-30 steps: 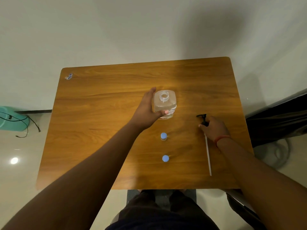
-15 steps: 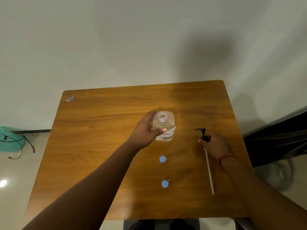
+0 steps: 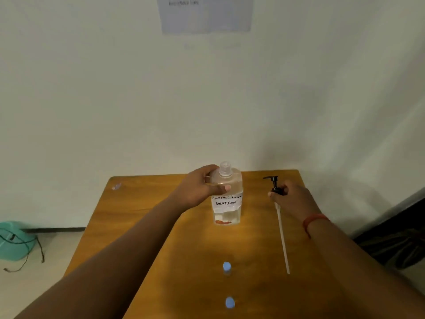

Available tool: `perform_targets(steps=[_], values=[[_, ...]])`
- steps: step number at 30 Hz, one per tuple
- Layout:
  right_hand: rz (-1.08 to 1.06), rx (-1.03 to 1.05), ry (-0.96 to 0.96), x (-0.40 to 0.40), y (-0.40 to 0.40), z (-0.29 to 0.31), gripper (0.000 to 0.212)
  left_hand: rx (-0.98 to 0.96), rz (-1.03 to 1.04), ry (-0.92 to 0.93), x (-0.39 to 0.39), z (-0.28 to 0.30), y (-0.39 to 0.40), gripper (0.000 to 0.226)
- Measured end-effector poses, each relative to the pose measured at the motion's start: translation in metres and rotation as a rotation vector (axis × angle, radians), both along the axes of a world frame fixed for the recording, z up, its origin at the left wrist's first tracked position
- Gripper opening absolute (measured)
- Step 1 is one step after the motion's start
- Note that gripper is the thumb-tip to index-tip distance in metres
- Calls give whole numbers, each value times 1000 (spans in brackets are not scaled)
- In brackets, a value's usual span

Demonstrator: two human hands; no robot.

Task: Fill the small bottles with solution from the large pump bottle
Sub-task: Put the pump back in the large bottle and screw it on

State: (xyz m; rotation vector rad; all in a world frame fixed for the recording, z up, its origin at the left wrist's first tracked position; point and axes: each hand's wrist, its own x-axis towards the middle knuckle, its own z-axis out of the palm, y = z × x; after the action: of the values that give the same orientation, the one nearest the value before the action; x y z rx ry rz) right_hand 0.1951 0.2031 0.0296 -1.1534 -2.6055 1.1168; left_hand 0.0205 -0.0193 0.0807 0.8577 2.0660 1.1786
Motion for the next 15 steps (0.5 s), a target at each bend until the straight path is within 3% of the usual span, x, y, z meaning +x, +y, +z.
perform_targets(steps=[6,15], values=[[85,167,109,-31,-2,101,23,42,-16,18,-9,101,1,41],[99,340,379,-57,-9,292,24,124,-47,222,-15,273,-9,33]])
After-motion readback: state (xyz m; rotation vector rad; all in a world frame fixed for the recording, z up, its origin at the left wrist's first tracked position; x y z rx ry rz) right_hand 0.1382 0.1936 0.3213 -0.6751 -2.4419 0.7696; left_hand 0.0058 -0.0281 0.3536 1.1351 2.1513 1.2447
